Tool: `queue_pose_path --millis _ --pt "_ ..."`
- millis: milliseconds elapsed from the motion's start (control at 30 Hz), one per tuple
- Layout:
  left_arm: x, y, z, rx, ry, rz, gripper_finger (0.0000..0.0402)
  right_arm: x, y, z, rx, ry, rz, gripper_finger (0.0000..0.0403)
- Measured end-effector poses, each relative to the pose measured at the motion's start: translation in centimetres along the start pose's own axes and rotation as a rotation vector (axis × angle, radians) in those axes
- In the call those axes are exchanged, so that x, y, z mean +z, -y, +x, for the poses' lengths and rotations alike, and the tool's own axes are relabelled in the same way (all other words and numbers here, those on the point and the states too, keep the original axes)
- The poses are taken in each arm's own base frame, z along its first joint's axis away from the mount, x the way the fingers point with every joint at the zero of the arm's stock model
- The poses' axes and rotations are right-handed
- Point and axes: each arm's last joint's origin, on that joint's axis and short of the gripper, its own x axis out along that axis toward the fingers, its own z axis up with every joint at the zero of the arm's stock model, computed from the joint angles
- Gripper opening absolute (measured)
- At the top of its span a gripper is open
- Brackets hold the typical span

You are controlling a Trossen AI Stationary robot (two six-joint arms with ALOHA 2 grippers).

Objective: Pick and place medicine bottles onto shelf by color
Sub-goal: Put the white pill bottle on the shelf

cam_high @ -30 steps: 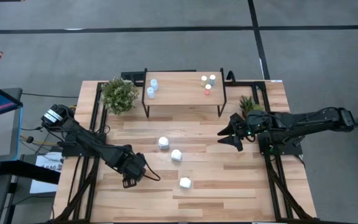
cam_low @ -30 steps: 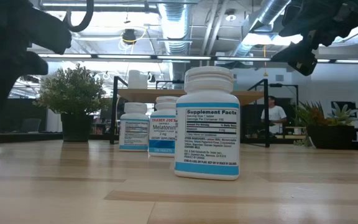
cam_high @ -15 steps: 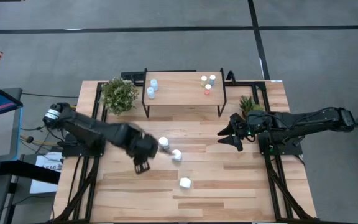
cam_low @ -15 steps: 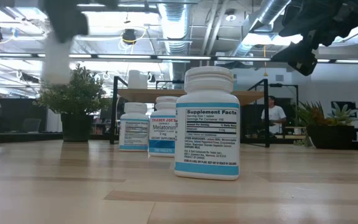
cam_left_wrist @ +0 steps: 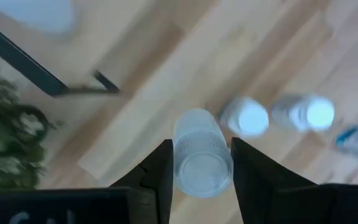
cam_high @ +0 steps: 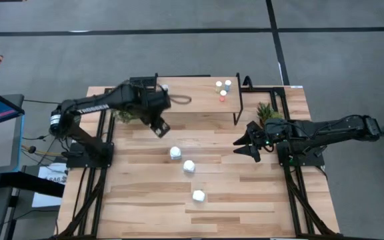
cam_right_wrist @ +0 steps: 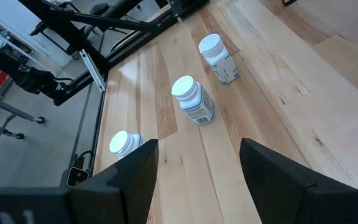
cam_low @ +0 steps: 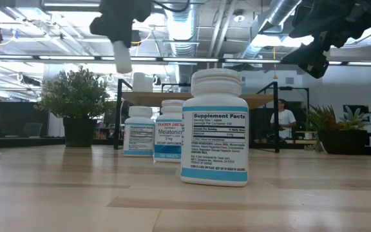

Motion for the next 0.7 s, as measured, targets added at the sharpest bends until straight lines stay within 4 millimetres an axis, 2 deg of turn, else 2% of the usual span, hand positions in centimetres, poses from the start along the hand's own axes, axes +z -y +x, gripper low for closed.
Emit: queue_pose_path --millis 233,500,700 --pt "3.0 -1.5 -1.1 -0.034 0.133 -0.045 0.0103 0.0 0.0 0.0 0.000 0.000 0.000 0.0249" --pt "8.4 -1.3 0.3 0.020 0.075 0.037 0.0103 0.0 0.0 0.0 -0.003 -0.003 0.000 0.0249" --pt "11.5 -2.7 0.9 0.118 -0.005 0.101 0.0103 0.0 0.0 0.0 -0.002 -0.003 0.000 0.0249"
